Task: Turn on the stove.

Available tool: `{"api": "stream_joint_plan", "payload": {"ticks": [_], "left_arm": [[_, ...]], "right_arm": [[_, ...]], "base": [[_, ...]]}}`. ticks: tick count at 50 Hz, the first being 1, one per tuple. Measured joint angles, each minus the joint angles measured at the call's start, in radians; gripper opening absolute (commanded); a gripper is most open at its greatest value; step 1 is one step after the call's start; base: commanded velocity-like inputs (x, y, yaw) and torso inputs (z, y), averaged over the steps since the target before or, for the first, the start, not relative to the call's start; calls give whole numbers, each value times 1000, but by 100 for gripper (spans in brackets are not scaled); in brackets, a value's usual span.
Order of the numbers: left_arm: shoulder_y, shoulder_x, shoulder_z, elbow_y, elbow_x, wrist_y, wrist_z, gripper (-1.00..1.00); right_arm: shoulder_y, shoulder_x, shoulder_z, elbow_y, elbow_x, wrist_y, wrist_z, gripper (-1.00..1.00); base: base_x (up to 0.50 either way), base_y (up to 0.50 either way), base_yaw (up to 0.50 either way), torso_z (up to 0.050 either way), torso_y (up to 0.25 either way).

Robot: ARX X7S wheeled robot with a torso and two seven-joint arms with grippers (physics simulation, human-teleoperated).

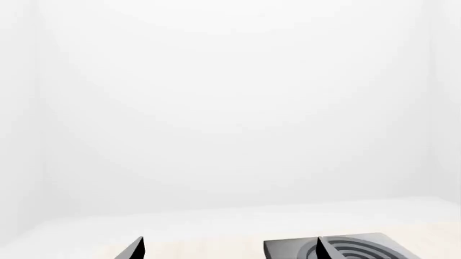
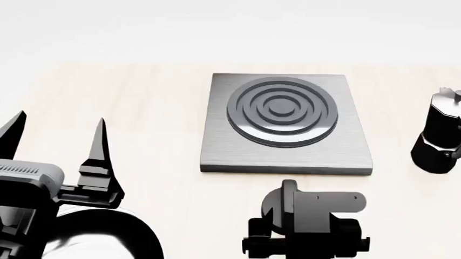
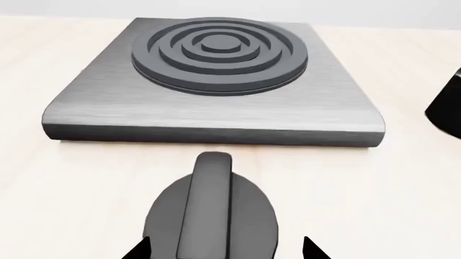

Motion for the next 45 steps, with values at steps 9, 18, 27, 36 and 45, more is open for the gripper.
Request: {"api": "stream_joint_plan", "payload": {"ticks": [9,18,27,36,45], "left_arm": [[-2,-2,2,-7,-2,4,-1,100],[-3,-3,4,-10,-5,6,-4,100],[-4,-5,7,-13,-7,8,-7,100],[-4,-7,11,-14,-7,9,-9,100],[-5,-10,14,-15,-9,10,-13,100]], "right_arm": [[24,-7,-6,64,-3,-25,-6,100],[44,-13,-15,118,-6,-45,-14,100],[60,-19,-24,164,-8,-63,-20,100],[69,-22,-31,194,-8,-75,-21,100],[65,-19,-30,195,-2,-83,-7,100]], "base": [[0,0,0,0,0],[0,0,0,0,0],[0,0,0,0,0],[0,0,0,0,0],[0,0,0,0,0]]}}
